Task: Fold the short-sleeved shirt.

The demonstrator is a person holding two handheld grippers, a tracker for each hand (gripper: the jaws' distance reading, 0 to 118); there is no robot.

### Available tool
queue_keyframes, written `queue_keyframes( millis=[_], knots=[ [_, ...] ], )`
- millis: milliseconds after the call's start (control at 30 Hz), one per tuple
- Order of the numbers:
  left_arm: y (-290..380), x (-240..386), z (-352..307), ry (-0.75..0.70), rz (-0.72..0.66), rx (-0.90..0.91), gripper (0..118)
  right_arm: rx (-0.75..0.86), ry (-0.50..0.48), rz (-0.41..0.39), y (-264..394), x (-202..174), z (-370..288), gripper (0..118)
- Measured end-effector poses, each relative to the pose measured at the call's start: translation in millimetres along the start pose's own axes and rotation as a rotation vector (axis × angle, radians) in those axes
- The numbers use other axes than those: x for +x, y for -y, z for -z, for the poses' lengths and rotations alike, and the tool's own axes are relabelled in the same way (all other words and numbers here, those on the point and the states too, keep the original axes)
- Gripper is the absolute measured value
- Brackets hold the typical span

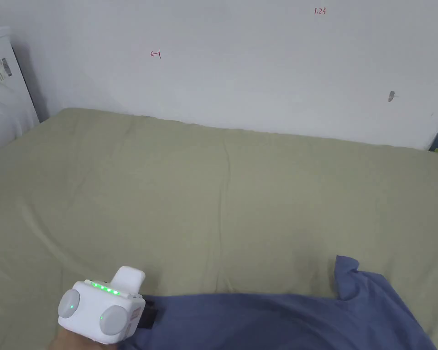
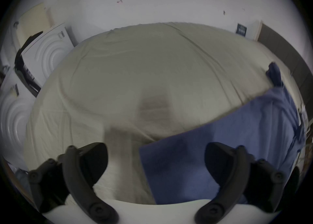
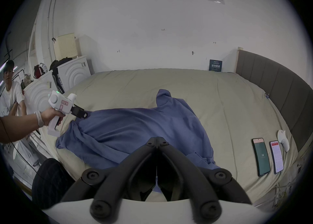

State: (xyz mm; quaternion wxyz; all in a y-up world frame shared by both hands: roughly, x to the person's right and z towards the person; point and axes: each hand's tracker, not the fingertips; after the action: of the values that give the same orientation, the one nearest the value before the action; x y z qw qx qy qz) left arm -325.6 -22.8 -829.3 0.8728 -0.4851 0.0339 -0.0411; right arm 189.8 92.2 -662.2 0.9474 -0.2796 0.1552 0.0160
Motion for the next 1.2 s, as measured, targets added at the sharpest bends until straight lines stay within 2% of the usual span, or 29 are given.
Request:
queue_keyframes(
  millis=[33, 67, 133, 300, 433, 600, 700, 733, 767, 833, 900, 967, 1067, 1100, 1133, 1200],
  knots=[
    [1.7, 4.1, -6.1, 0.019, -0.037, 0.028, 34, 0.002, -0.003, 0.005, -0.6, -0.7, -0.9, 1],
    [1.9, 7.4, -9.2, 0.038, -0.070, 0.018, 24, 0.007, -0.003, 0.008, -1.1, -0.6, -2.6, 1],
    [5.7, 8.0, -9.6, 0.062, -0.075, 0.012, 11, 0.014, -0.010, 0.013, -0.9, -0.3, -5.1, 1],
    [11.7, -5.3, -25.4, 0.126, -0.154, 0.076, 9, -0.004, -0.013, 0.030, -0.7, 6.9, -6.0, 1],
    [17.7, -7.7, -52.3, 0.135, -0.184, 0.137, 9, -0.032, 0.011, 0.010, -6.8, 20.2, 12.4, 1],
    [15.7, -9.1, -65.7, 0.158, -0.193, 0.168, 9, -0.124, 0.043, -0.019, -34.8, 52.4, 81.2, 1],
    [12.5, -10.5, -71.8, 0.176, -0.199, 0.189, 9, -0.145, 0.101, -0.043, -53.2, 74.3, 137.5, 3],
    [11.5, -10.2, -73.1, 0.173, -0.197, 0.191, 9, -0.157, 0.125, -0.054, -58.5, 83.5, 157.3, 15],
    [10.6, -10.2, -74.0, 0.174, -0.195, 0.193, 9, -0.169, 0.105, -0.050, -63.7, 92.6, 177.2, 39],
    [10.8, -10.1, -74.7, 0.185, -0.197, 0.197, 9, -0.280, 0.086, -0.026, -71.6, 106.9, 220.4, 118],
    [9.8, -10.7, -73.2, 0.193, -0.198, 0.193, 9, -0.328, 0.105, 0.000, -72.2, 118.4, 252.0, 118],
    [9.3, -12.5, -69.1, 0.187, -0.199, 0.190, 9, -0.401, 0.126, -0.021, -72.3, 123.0, 279.7, 118],
    [8.6, -15.0, -65.4, 0.184, -0.208, 0.181, 9, -0.412, 0.153, -0.043, -63.9, 128.4, 300.9, 117],
    [8.3, -15.6, -64.4, 0.183, -0.212, 0.177, 9, -0.453, 0.136, -0.040, -62.8, 129.4, 305.3, 112],
    [7.8, -16.2, -63.4, 0.185, -0.215, 0.173, 9, -0.496, 0.103, -0.024, -63.8, 123.8, 308.2, 96],
    [6.9, -15.5, -63.1, 0.183, -0.213, 0.170, 9, -0.546, 0.076, -0.046, -59.6, 115.8, 309.9, 86]
  ],
)
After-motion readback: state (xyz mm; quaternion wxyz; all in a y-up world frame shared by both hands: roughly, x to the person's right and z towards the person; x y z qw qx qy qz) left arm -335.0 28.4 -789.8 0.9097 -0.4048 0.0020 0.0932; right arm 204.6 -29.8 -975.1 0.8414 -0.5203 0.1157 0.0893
